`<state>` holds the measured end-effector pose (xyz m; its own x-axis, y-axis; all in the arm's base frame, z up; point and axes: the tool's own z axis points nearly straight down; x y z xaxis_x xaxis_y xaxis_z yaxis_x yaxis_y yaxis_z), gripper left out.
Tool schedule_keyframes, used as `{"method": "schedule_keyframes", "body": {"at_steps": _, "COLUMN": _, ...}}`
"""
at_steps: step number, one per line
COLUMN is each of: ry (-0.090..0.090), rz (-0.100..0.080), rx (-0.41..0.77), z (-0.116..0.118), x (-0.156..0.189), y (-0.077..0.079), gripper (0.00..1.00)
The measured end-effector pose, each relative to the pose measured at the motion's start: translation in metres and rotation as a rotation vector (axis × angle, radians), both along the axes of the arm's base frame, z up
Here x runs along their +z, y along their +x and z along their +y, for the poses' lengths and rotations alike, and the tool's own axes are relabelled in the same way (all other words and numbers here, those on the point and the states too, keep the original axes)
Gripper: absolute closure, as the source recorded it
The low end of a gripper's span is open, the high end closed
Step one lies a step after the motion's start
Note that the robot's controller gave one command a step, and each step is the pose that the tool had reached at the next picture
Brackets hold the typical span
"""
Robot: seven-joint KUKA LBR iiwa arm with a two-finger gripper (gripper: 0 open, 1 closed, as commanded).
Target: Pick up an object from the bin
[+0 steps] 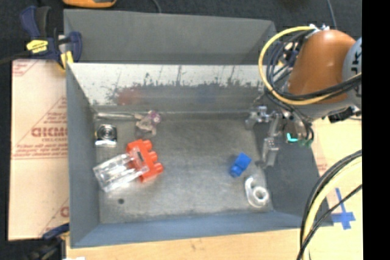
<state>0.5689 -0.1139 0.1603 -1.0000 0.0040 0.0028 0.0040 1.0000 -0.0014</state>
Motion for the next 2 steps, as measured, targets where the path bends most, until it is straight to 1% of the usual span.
{"method": "schedule_keyframes", "body": {"at_steps": 1, "ry": 0.001, "rz": -0.005, "rx": 0.508, "z": 0.0006, "x": -0.0833, "y": -0.0285, "gripper": 0.0}}
{"method": "schedule_keyframes", "body": {"at_steps": 2, "ry": -0.002, "rz": -0.009, "rx": 0.509, "z": 0.0006, "x": -0.0797, "y": -0.0263, "gripper": 1.0}}
